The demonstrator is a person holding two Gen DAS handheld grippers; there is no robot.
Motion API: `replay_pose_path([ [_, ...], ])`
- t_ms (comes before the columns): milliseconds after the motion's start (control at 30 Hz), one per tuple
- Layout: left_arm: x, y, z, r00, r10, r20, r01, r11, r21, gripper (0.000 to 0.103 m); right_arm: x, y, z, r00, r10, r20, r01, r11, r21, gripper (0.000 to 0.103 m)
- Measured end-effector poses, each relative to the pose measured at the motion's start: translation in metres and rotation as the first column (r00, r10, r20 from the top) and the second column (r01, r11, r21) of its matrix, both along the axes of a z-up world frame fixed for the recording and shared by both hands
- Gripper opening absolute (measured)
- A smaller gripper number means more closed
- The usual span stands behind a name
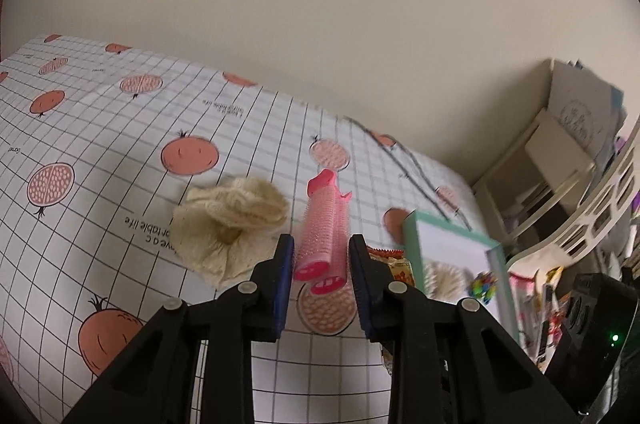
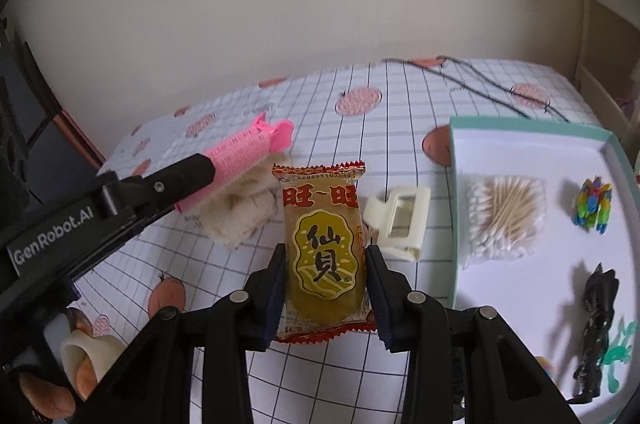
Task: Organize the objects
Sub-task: 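Lift the roller with the left tool and packet with the right toward the tray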
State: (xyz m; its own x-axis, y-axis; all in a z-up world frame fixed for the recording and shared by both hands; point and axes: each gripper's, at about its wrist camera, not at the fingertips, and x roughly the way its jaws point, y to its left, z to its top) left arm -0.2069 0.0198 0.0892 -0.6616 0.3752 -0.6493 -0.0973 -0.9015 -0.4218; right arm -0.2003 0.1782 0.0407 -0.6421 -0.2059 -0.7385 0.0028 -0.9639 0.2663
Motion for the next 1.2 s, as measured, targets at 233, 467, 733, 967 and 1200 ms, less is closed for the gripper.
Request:
replay_pose_path([
  [233, 0.004, 0.001, 0.008, 1.0, -0.007, -0.021, 0.008, 1.0, 0.02, 0.029, 0.005, 0.015, 0.01, 0.999, -0.04, -0.026, 0.04, 0.999, -0.003, 0.04],
  [467, 0.008, 0.009, 0.006, 0.999, -0.026, -0.02, 0.026, 1.0, 0.016, 0.029, 0.008, 0.04, 0.011, 0.992, -0.127, -0.013, 0.127, 0.992, 0.0, 0.04],
  [733, 0.011, 0.03, 0.003, 0.998, -0.067, -0.009, 0.067, 0.998, 0.007, 0.029, 0.015, 0.066, 0.011, 0.976, -0.22, -0.007, 0.22, 0.976, 0.0, 0.04],
  [967, 0.016, 0.055, 0.003, 0.993, -0.117, -0.009, 0.117, 0.993, -0.019, 0.029, 0.026, 0.097, 0.008, 0.952, -0.305, 0.001, 0.305, 0.952, -0.002, 0.04],
  [1200, 0.025, 0.086, 0.002, 0.983, -0.182, -0.011, 0.181, 0.982, -0.062, 0.029, 0.041, 0.128, 0.002, 0.93, -0.367, 0.012, 0.366, 0.93, 0.023, 0.04],
])
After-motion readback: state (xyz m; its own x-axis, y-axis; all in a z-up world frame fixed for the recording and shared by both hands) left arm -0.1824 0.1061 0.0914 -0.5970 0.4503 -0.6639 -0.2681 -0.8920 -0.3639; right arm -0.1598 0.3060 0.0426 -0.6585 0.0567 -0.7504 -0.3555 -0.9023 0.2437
